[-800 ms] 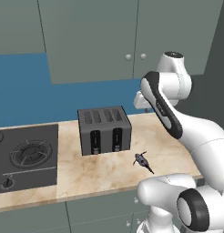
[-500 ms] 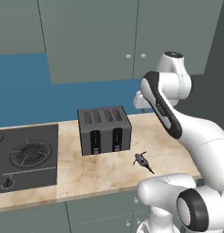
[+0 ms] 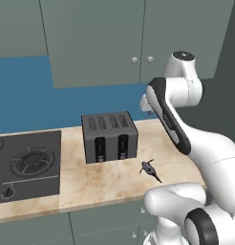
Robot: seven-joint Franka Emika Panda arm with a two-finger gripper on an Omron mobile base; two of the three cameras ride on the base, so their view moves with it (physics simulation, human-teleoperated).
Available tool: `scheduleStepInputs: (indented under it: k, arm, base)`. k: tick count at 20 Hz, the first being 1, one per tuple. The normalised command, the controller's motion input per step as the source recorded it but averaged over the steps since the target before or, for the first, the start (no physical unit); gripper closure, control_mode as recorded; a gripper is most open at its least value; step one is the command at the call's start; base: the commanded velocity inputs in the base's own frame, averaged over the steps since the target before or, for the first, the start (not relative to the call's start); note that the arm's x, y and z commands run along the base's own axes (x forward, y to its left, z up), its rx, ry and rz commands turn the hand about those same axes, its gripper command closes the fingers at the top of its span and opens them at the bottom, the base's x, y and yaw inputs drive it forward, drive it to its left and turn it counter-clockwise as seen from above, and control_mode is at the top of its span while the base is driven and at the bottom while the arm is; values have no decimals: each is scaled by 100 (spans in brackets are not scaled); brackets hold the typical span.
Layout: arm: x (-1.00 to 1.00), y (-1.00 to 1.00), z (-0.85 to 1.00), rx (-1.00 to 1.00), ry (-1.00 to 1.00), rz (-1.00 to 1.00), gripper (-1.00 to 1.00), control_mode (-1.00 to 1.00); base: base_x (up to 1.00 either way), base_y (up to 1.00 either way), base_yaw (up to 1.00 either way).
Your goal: Retrieve the tupperware from the cabinet, then place the raw meat into the tupperware to avoid contamination.
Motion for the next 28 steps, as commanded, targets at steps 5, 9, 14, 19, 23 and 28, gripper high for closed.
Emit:
scheduleStepInputs:
  k: [5,9,14,19,23,28]
  arm:
    - [4,-3,50,0,-20,0,-100,-100]
    - [11,-1,58,2,-17,0,-100,-100]
    - [19,3,57,0,-14,0,-100,-100]
    - [14,6,57,-3,-10,-1,-100,-100]
    - [29,0,48,-1,-13,0,-100,-100]
    - [39,3,43,0,-11,0,-100,-100]
  base:
    - [0,0,0]
    - [0,0,0]
    - [0,0,0]
    - [0,0,0]
    - [0,0,0]
    - [0,0,0]
